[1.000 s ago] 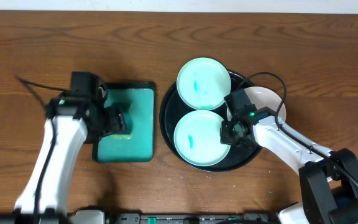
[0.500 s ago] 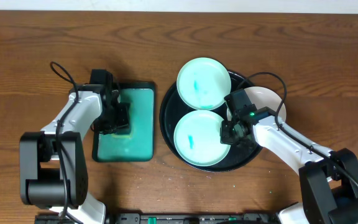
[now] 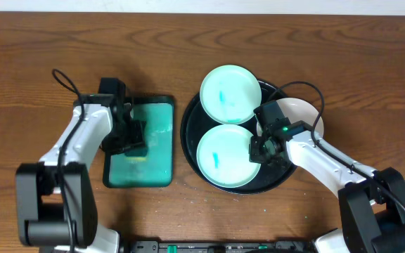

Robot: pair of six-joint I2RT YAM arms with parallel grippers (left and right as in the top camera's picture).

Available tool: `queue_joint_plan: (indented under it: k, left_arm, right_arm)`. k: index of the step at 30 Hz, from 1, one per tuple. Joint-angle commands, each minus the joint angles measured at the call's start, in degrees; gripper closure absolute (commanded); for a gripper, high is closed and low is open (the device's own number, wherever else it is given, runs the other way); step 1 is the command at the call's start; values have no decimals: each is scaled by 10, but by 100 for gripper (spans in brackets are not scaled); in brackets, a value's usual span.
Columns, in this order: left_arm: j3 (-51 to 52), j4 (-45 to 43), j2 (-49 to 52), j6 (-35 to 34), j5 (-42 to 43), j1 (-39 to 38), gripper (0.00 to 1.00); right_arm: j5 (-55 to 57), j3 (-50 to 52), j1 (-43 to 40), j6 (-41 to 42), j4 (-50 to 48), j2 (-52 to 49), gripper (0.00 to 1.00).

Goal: Clean dirty plates on tray and stack at the side

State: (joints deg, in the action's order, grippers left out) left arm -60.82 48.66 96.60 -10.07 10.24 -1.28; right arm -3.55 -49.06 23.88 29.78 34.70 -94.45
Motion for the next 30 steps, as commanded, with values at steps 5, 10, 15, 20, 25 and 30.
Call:
queue_joint_plan:
  k: [5,10,15,20,25,30]
  left_arm:
    - [22,-75,0,8,-9,2,48]
    - [62,-114,41,8,-9,-9,73]
    - [54,-99,44,8,-9,-10,93]
    - [-10,-24,7,8,-9,-10,93]
    - [-85,56,-53,-1,-9,-11,93]
    - [-88,78,-112,-17,-9,-11,93]
  right_arm:
    - [31,7,3,15,-11,-23,99]
    - [31,7,3,15,-11,-23,99]
    - [31,7,3,15,-11,-23,99]
    - [31,7,3,15,-11,-23,99]
    - [31,7,3,15,-11,-23,99]
    - [36,7,3,15,-12,-23,99]
